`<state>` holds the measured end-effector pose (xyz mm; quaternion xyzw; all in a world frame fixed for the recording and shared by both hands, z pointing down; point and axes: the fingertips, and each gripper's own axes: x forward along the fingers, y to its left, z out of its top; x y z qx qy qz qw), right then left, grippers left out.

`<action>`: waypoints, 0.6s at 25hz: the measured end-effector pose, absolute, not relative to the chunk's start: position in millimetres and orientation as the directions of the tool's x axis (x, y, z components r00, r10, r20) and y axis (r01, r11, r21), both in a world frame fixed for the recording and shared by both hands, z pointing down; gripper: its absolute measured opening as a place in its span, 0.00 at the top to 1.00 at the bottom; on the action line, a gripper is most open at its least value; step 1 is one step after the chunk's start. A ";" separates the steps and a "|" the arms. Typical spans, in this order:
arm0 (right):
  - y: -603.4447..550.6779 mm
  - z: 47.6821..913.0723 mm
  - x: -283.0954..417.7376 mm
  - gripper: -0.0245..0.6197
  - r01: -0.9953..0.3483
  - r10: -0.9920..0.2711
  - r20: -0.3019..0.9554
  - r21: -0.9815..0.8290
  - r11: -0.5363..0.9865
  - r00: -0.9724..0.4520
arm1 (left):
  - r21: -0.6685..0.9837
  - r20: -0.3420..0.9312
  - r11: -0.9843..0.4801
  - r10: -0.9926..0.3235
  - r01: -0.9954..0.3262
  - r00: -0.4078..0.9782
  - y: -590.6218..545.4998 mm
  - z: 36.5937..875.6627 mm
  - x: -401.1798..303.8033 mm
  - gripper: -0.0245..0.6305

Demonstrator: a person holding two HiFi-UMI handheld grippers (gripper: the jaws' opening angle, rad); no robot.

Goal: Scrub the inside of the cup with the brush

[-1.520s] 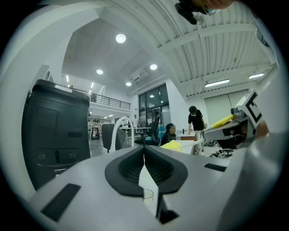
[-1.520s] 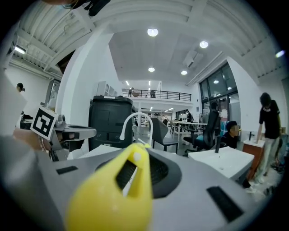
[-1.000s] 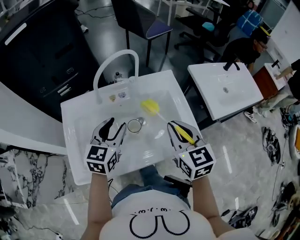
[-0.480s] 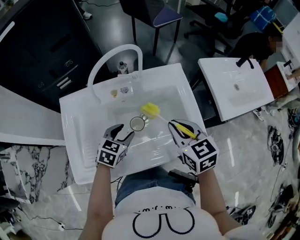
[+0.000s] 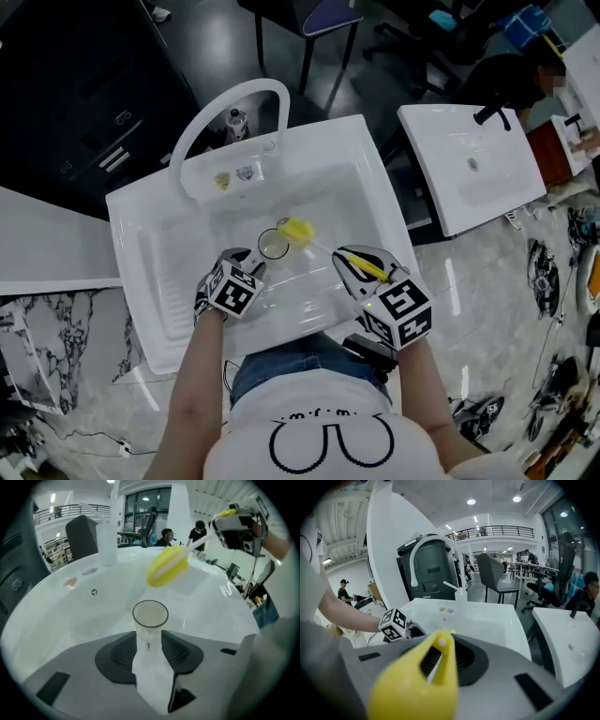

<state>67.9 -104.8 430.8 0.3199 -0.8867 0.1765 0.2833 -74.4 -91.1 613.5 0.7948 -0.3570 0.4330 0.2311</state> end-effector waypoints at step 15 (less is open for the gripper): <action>-106.8 432.8 69.1 0.90 -0.631 -0.421 0.660 -0.105 0.769 -0.623 | 0.047 0.933 -0.719 -0.216 -0.693 0.287 -96.6 641.3 -61.5 0.86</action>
